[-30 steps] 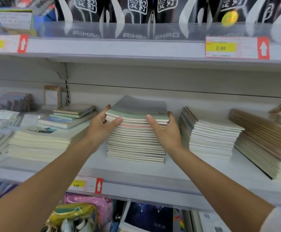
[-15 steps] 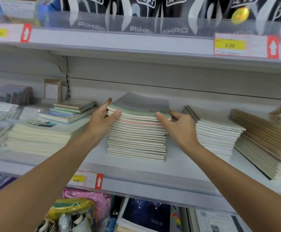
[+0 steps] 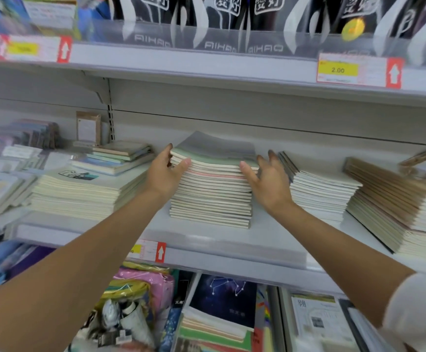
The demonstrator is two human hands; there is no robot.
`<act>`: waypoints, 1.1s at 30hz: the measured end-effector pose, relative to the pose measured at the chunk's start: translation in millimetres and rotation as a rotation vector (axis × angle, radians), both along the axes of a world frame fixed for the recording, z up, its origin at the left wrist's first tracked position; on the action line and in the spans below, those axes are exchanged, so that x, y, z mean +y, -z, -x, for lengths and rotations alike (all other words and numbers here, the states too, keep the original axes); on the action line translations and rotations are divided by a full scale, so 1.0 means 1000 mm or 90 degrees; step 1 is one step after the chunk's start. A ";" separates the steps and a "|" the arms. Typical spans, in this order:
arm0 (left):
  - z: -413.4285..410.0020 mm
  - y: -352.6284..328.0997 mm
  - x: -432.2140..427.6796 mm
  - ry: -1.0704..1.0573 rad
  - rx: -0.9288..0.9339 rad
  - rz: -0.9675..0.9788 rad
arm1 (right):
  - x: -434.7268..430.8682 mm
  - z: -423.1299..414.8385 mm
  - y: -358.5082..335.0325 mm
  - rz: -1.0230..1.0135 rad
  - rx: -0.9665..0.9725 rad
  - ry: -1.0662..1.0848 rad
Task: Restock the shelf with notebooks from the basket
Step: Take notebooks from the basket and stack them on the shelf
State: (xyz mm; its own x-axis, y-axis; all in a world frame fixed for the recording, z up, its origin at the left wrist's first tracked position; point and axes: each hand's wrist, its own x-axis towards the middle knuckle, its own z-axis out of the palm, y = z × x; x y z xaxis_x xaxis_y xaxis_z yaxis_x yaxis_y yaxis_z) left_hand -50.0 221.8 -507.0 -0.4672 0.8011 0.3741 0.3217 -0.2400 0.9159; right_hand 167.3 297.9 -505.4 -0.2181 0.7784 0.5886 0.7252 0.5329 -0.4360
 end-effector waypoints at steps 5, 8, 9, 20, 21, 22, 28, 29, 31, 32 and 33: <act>0.002 0.012 -0.056 -0.132 0.097 0.014 | -0.053 0.004 -0.001 -0.170 -0.040 -0.129; 0.010 0.025 -0.102 -0.182 0.114 0.044 | -0.097 0.025 0.009 -0.166 -0.061 -0.210; 0.012 0.032 -0.119 -0.174 0.108 0.072 | -0.113 0.034 0.017 -0.163 -0.060 -0.233; 0.066 0.167 -0.323 -0.281 -0.012 0.345 | -0.275 0.150 0.165 0.156 -0.261 -0.479; 0.071 0.182 -0.339 -0.290 -0.036 0.363 | -0.286 0.158 0.178 0.180 -0.317 -0.498; 0.075 0.196 -0.353 -0.298 -0.059 0.375 | -0.295 0.166 0.188 0.195 -0.368 -0.519; 0.092 0.290 -0.423 -0.392 -0.210 0.456 | -0.336 0.199 0.235 0.314 -0.526 -0.613; 0.094 0.305 -0.433 -0.410 -0.233 0.473 | -0.342 0.205 0.244 0.327 -0.556 -0.627; 0.095 0.334 -0.454 -0.444 -0.282 0.500 | -0.355 0.219 0.262 0.354 -0.649 -0.660; 0.096 0.347 -0.463 -0.455 -0.308 0.513 | -0.361 0.227 0.270 0.377 -0.695 -0.674; 0.095 0.360 -0.473 -0.461 -0.331 0.527 | -0.366 0.234 0.279 0.402 -0.729 -0.682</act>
State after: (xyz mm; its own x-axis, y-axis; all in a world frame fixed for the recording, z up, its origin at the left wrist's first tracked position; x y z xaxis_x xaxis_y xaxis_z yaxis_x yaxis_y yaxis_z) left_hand -145.4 -250.7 -866.7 -0.8476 0.2007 -0.4912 -0.3116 0.5610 0.7669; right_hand -66.9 -68.0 -784.2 -0.8286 0.0437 -0.5581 0.2518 0.9195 -0.3018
